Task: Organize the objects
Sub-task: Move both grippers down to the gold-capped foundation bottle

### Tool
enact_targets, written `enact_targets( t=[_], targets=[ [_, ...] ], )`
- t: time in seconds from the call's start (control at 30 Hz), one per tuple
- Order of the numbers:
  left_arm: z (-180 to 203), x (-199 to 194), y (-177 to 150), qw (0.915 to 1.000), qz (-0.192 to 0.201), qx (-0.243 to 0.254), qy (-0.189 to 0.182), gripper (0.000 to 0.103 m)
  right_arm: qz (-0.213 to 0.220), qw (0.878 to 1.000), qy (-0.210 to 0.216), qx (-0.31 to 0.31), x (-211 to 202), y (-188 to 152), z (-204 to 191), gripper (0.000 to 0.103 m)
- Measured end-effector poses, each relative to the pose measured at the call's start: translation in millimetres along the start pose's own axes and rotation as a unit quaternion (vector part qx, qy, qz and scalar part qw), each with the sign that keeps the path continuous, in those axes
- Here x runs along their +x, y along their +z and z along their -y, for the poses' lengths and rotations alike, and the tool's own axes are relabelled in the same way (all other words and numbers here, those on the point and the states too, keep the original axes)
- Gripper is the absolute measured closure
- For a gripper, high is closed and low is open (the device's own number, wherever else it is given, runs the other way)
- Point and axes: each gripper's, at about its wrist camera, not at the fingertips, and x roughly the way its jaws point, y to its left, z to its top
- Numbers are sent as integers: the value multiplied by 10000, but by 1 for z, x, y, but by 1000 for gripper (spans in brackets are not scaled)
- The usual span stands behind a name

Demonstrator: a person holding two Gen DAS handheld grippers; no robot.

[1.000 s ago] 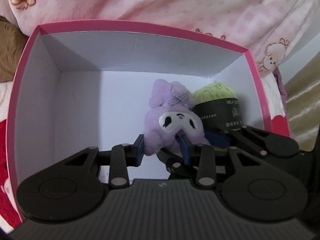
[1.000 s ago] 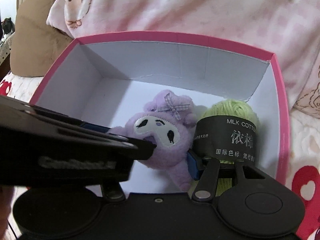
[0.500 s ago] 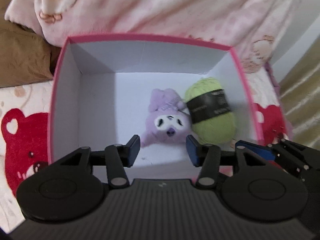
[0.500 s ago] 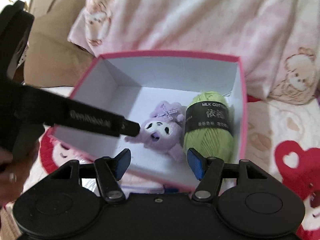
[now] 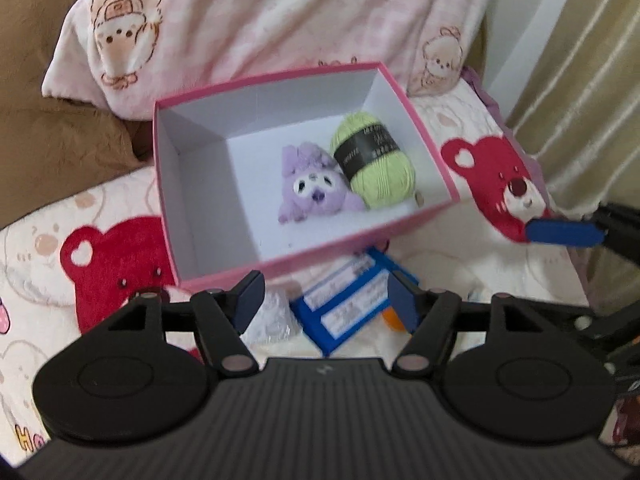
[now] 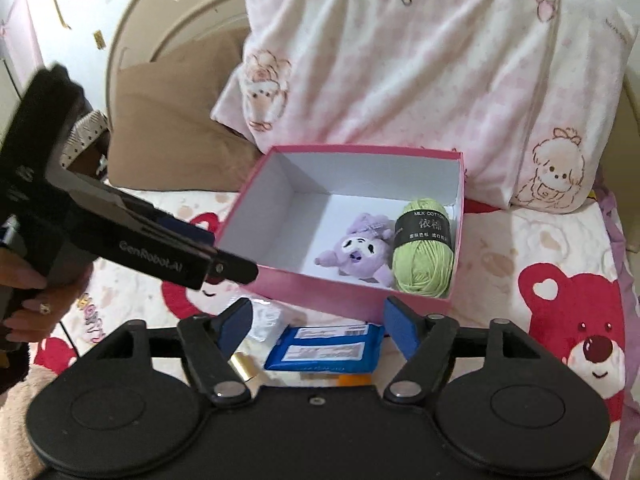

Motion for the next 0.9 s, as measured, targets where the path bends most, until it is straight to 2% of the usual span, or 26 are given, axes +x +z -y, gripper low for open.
enact_targets(
  t=[0.23,0.47,0.7,0.83,0.9],
  targets=[
    [-12,0,-40,9998,-145,-103,-18,32,-124,9999,53,12,0,-38,-13,23],
    [-28,24,-77,9978,-428,-483,-149,32,-301,9992,221,-173,25,-73,-27,23],
    [-33,51,-108,9950,-514,-837,-161,32,-751,9947,702,-69,75,-93,-32,23],
    [-44,68,-125,9908,-537,-1204,-316,35,-880,9933,630,-415,107,-102,-41,24],
    [-51,76,-132,9872,-444,-1480,-390,37,-1086,9904,647,-562,127,-103,-43,26]
  ],
)
